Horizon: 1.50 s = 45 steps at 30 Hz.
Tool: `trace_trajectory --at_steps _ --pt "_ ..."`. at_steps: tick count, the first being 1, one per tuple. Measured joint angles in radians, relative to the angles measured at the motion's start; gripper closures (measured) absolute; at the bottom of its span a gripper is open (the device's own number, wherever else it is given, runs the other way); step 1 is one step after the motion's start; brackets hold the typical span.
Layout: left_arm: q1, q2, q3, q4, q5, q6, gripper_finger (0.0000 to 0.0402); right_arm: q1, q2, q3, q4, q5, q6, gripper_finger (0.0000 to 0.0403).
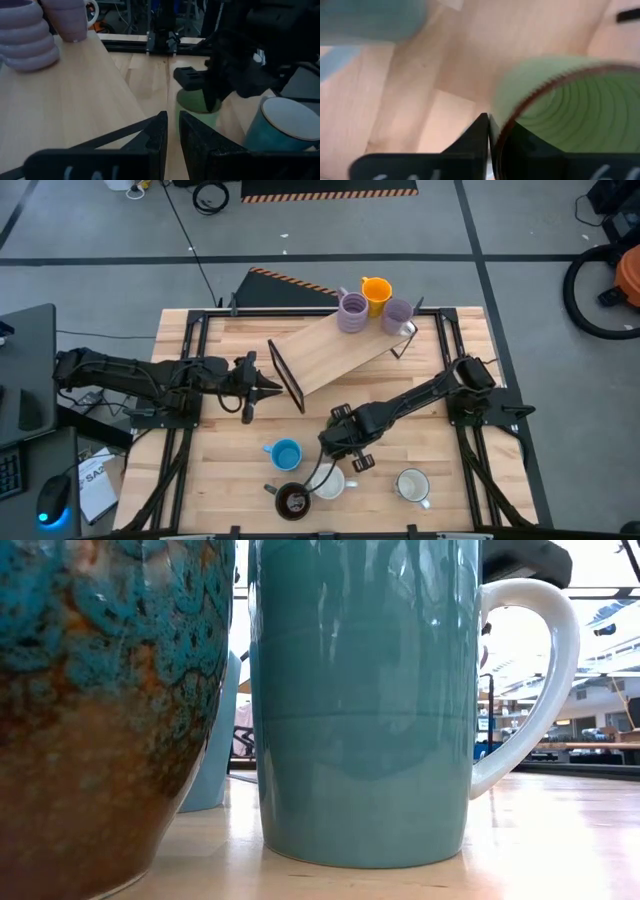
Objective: Place coffee mugs
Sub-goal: Put the light green mug on the shelf
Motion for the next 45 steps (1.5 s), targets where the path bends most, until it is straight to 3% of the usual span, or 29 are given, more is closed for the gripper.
trace_trajectory --at_steps 3,14,19,30,45 --pt "0.000 0.000 0.000 0.003 0.000 -0.032 0.0347 -0.018 0.000 0.013 -0.047 -0.015 0.004 0.0379" --pt "0.000 0.000 0.000 0.042 0.000 -0.082 0.0347 -0.074 0.000 0.203 -0.424 -0.005 -0.028 0.0362" --pt "0.000 0.000 0.000 0.053 0.000 -0.106 0.0347 -0.121 -0.055 0.273 -0.534 0.016 -0.051 0.0373" --pt "0.000 0.000 0.000 0.098 0.000 -0.106 0.0347 -0.293 -0.262 0.282 -0.589 0.050 -0.098 0.0367" --pt "0.000 0.000 0.000 0.118 -0.001 -0.100 0.0347 -0.511 -0.288 0.282 -0.592 0.034 -0.228 0.0369"
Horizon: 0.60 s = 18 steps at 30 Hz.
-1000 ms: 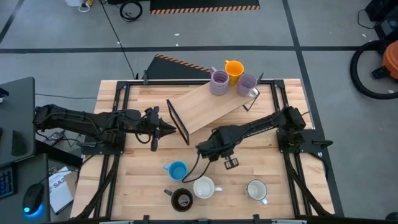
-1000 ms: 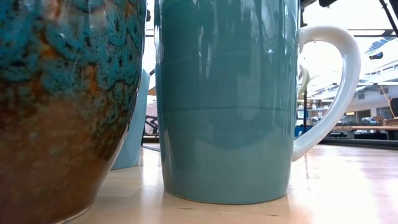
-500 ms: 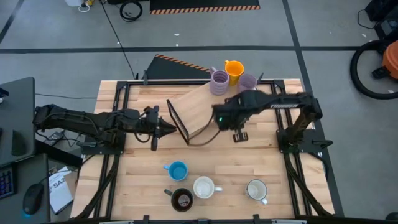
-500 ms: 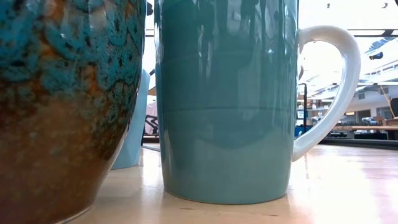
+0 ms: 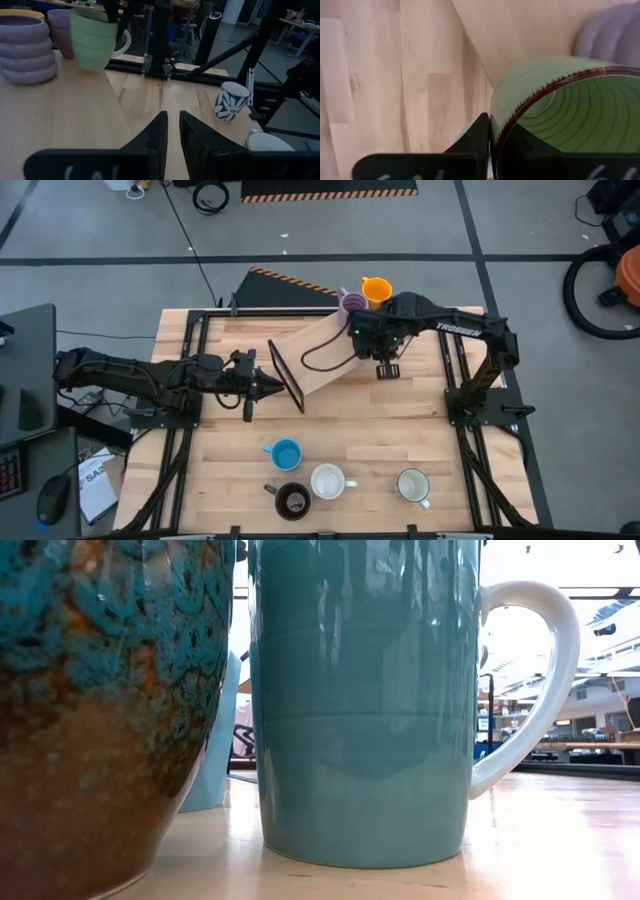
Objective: Place coffee mugs
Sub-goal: Put the light green mug on the shelf
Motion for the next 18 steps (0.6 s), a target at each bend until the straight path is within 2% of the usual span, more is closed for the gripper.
trace_trajectory --at_steps 11,18 --pt "0.000 0.000 0.000 0.000 0.000 0.002 0.0347 -0.075 0.001 0.000 0.040 -0.040 -0.055 0.0369" --pt "0.000 0.000 0.000 -0.001 0.000 0.002 0.0347 -0.084 0.001 -0.041 0.053 -0.053 -0.058 0.0368"
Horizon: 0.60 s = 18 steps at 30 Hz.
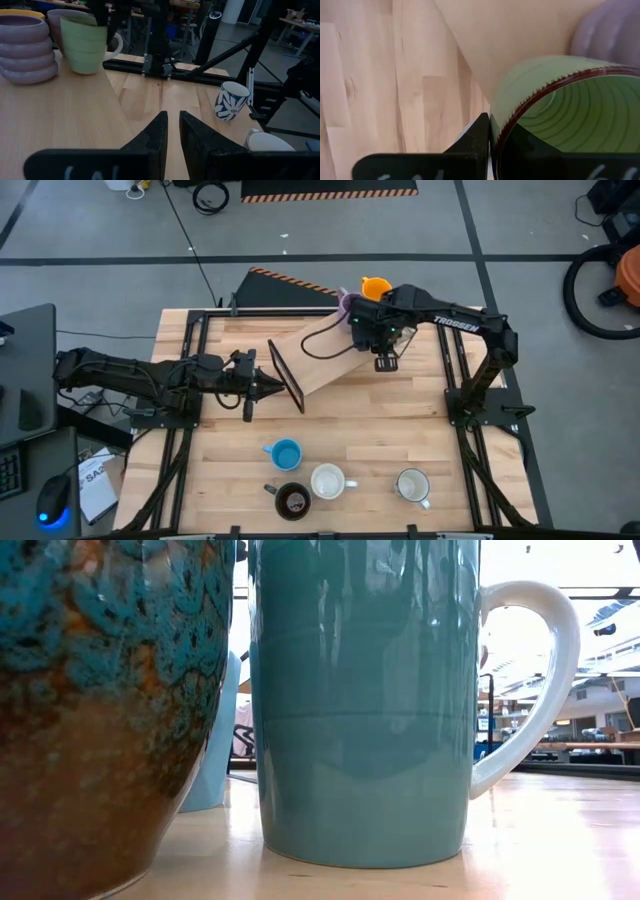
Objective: Place coffee mugs
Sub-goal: Put the light green mug on the shelf
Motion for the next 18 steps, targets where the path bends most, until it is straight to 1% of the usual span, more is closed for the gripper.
trace_trajectory --at_steps 4,9,15,18 --pt "0.000 0.000 0.000 0.000 0.000 0.000 0.0347 -0.001 0.000 -0.022 0.005 0.038 -0.009 0.0368" --pt "0.000 0.000 0.000 0.000 0.000 0.000 0.0347 -0.013 0.000 -0.023 0.011 0.035 -0.020 0.0361" --pt "0.000 0.000 0.000 0.000 0.000 0.000 0.0347 -0.028 0.000 -0.023 0.019 0.041 -0.022 0.0338" --pt "0.000 0.000 0.000 0.000 0.000 0.000 0.0347 -0.032 0.000 -0.023 0.019 0.065 -0.022 0.0323"
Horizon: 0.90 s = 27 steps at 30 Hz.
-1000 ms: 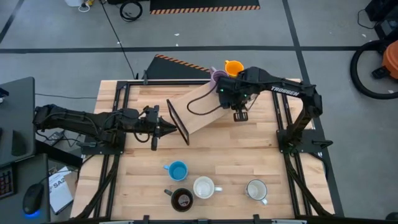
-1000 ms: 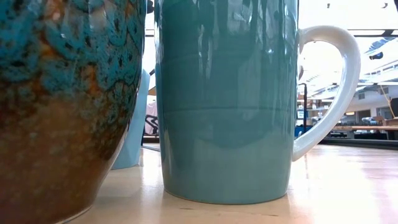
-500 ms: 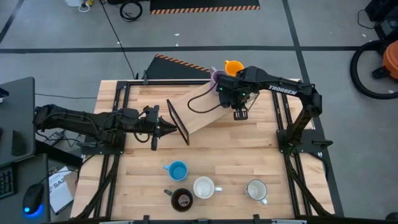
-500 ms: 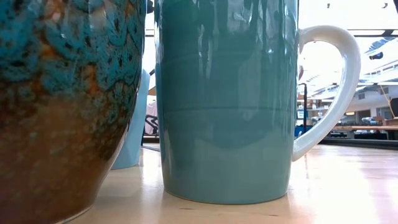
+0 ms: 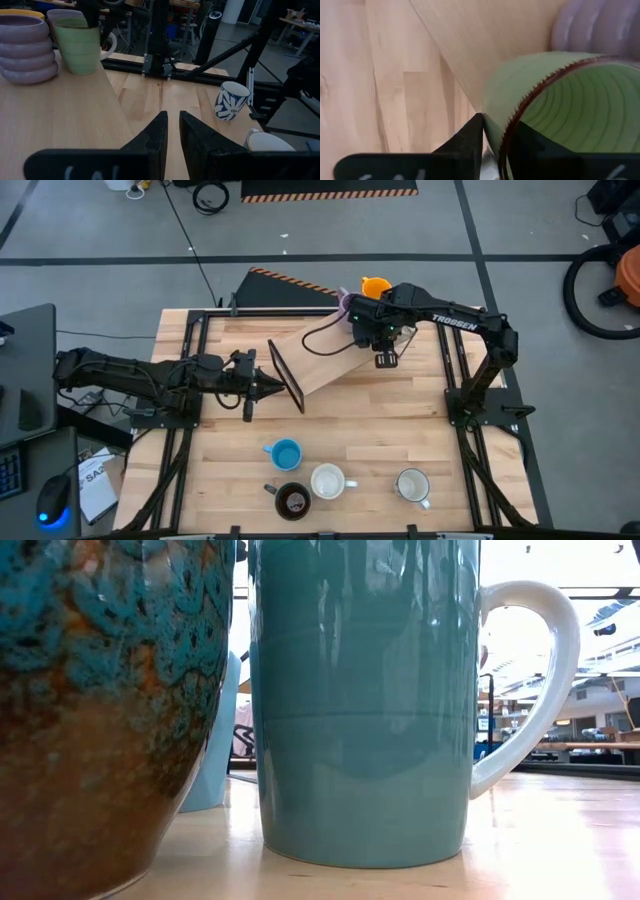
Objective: Place coffee mugs
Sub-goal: Put the light green mug on the shelf, then put the blue mug on the shelf
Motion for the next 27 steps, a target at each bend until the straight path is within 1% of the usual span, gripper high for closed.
trace_trajectory --at_steps 7,10,16,22,24,27 --pt "0.000 0.000 0.000 0.000 0.000 0.001 0.0347 0.003 0.000 0.057 -0.020 0.039 0.045 0.0294" --pt "0.000 0.000 0.000 -0.005 0.000 0.002 0.0347 0.016 0.000 0.086 -0.041 0.075 0.066 0.0288" --pt "0.000 0.000 0.000 -0.028 0.000 0.002 0.0347 0.047 -0.004 0.108 -0.078 0.100 0.130 0.0286" --pt "0.000 0.000 0.000 -0.108 0.001 0.003 0.0347 0.127 -0.054 0.108 -0.075 0.086 0.212 0.0286" --pt "0.000 0.000 0.000 -0.138 0.024 0.007 0.0347 0.159 -0.076 0.108 -0.057 0.086 0.238 0.0286" --pt "0.000 0.000 0.000 -0.151 0.119 0.045 0.0347 0.209 -0.113 0.108 -0.017 0.085 0.281 0.0286"
